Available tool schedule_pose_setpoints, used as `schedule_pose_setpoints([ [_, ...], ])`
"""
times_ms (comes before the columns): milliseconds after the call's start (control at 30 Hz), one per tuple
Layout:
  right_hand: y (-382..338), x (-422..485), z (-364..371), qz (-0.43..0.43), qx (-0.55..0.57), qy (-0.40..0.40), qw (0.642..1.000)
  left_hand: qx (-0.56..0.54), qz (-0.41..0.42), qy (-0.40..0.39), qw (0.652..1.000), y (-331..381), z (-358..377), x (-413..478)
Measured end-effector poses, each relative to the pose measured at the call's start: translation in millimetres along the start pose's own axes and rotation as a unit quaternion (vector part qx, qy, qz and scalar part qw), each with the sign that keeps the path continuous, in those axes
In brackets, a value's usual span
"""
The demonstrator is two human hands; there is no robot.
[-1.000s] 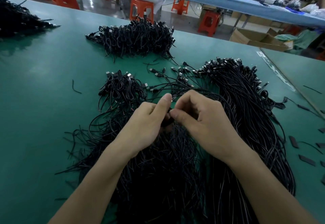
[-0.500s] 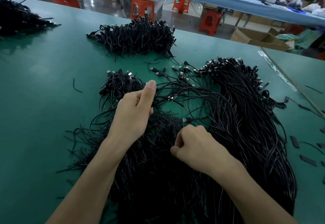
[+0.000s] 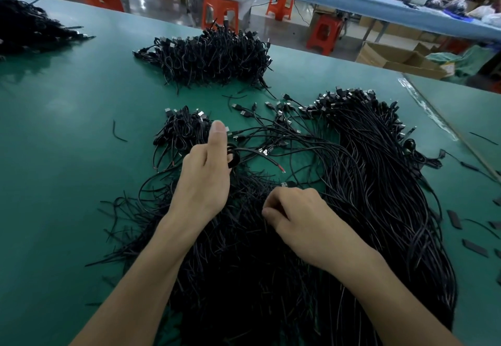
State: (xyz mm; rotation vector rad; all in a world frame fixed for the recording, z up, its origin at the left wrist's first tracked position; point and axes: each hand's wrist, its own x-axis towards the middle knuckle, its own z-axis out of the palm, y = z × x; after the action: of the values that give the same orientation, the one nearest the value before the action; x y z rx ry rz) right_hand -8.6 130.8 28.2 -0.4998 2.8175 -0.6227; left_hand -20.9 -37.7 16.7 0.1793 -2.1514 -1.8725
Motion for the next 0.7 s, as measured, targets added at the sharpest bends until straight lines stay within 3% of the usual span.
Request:
schedule_pose_setpoints([
  [133,2,-1,-1,-0.03,0.082,0.064,0.994,-0.004,0.026,0.002,1.0,0,0,4],
  [267,-2,3,-8,-0.071,0.252,0.153,0.953,-0.058,0.062,0.018,0.996,2,3,5],
  [400,-10,5,-13,-0.106,0.431,0.276,0.853,-0.129,0.064,-0.011,0.989,8,6,1],
  [467,-17,6,-14,-0.119,0.52,0.308,0.788,-0.154,0.057,-0.063,0.984,15,8,-6],
  [533,-27,8,-14,-0.129,0.565,0.325,0.747,-0.171,0.062,-0.133,0.974,23,10,-14],
  [600,-35,8,-12,-0.145,0.582,0.316,0.735,-0.161,0.081,-0.176,0.968,27,13,-18],
  [700,-44,7,-9,-0.152,0.588,0.281,0.743,-0.177,0.077,-0.172,0.966,27,11,-18],
])
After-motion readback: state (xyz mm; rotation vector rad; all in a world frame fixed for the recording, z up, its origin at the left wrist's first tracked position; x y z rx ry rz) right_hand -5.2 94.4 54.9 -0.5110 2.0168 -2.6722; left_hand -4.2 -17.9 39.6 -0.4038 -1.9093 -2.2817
